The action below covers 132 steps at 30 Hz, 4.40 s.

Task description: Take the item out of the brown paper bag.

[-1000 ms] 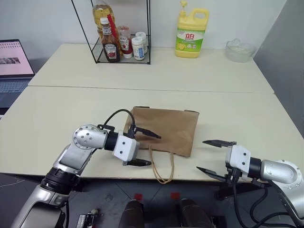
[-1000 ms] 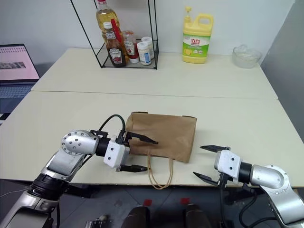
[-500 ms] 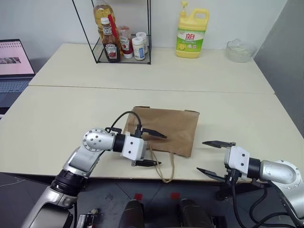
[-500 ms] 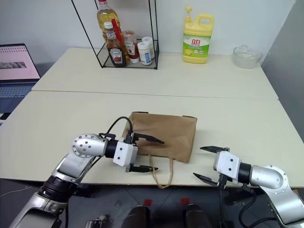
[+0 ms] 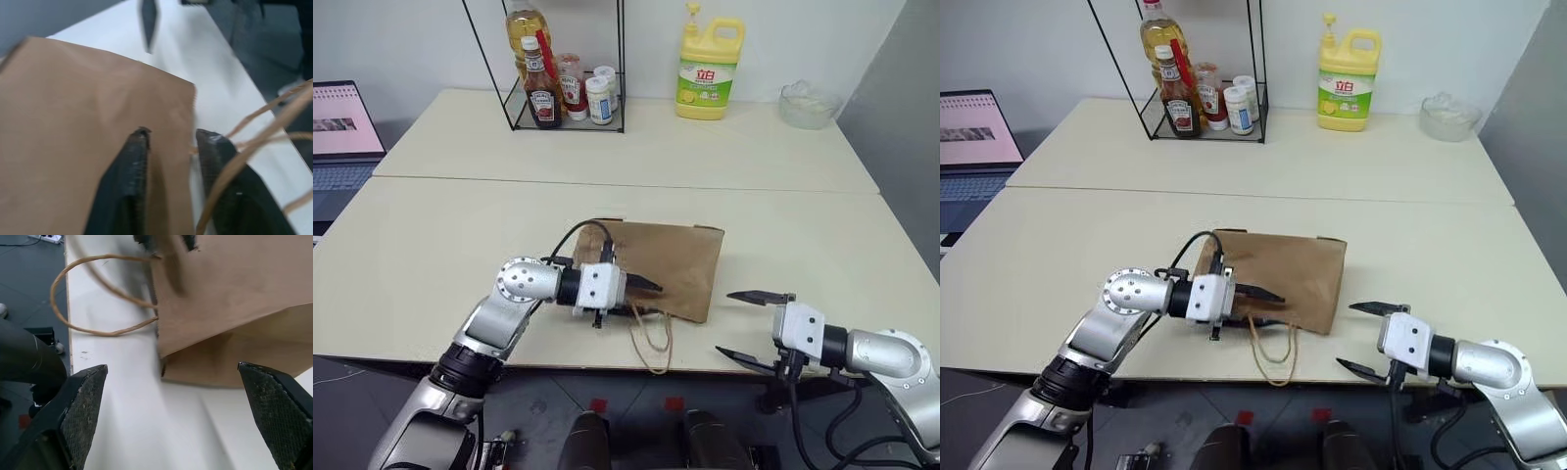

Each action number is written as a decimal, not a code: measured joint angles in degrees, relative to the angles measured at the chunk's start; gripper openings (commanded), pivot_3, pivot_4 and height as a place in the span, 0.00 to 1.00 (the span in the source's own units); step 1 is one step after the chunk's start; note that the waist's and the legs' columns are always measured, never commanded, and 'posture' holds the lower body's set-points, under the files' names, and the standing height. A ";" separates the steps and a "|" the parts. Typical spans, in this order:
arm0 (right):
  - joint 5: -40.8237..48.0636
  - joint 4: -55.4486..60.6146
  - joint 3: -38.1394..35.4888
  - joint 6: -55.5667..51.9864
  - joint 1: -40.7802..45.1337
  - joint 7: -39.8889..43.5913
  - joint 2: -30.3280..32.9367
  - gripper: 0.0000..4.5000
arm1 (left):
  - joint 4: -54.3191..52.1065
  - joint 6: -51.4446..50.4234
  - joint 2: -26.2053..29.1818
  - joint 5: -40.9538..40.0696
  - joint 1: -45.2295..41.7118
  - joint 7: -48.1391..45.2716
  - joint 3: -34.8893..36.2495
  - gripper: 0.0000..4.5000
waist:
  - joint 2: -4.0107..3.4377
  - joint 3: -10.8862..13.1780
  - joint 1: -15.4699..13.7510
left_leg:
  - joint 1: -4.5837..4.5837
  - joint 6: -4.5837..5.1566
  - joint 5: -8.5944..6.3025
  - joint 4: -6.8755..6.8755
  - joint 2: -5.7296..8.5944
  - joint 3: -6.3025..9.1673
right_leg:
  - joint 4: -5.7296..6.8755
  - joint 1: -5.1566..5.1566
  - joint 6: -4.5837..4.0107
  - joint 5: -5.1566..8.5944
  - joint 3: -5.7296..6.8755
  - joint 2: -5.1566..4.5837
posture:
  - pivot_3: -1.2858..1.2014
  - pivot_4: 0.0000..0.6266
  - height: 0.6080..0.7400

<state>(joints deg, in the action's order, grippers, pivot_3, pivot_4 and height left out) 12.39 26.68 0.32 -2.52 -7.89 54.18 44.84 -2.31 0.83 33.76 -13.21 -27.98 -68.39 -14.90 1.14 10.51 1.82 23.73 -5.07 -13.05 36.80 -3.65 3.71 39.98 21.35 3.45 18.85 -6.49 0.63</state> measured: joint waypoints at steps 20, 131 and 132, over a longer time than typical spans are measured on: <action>-9.08 -14.81 11.03 35.75 10.54 3.06 -6.35 1.00 | 2.81 -13.30 -6.86 -1.48 -6.47 10.32 2.73 0.01 | 0.00 0.00 0.01 | -0.04 -0.02 0.01 0.07 0.02 0.10 | 0.02 -0.08 0.00 -0.01 0.09 -0.01 | 0.52 0.24 1.00; 24.87 -6.49 14.86 -40.82 34.09 -28.04 -28.69 0.01 | 19.13 -14.08 -12.62 0.68 -22.58 16.30 8.34 0.00 | -0.02 0.01 0.02 | 0.25 -0.02 0.02 0.06 0.04 0.71 | 0.00 -0.03 -0.06 0.03 0.76 -0.01 | 0.52 0.24 1.00; 21.95 -8.32 15.57 -39.05 34.10 -28.22 -28.47 0.01 | 19.12 -14.10 -12.62 0.68 -22.58 16.33 8.34 0.00 | -0.02 0.01 0.03 | 0.26 -0.02 0.02 0.06 0.03 0.71 | 0.00 -0.02 -0.06 0.03 0.76 0.00 | 0.52 0.24 1.00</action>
<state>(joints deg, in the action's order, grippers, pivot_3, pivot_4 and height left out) 34.34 18.36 15.89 -41.58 26.21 25.96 16.37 16.81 -13.27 21.14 -12.53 -50.56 -52.06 -6.56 1.12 10.52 1.85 23.99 -5.10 -13.04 36.86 -3.61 4.42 39.97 21.33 3.38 18.88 -5.73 0.62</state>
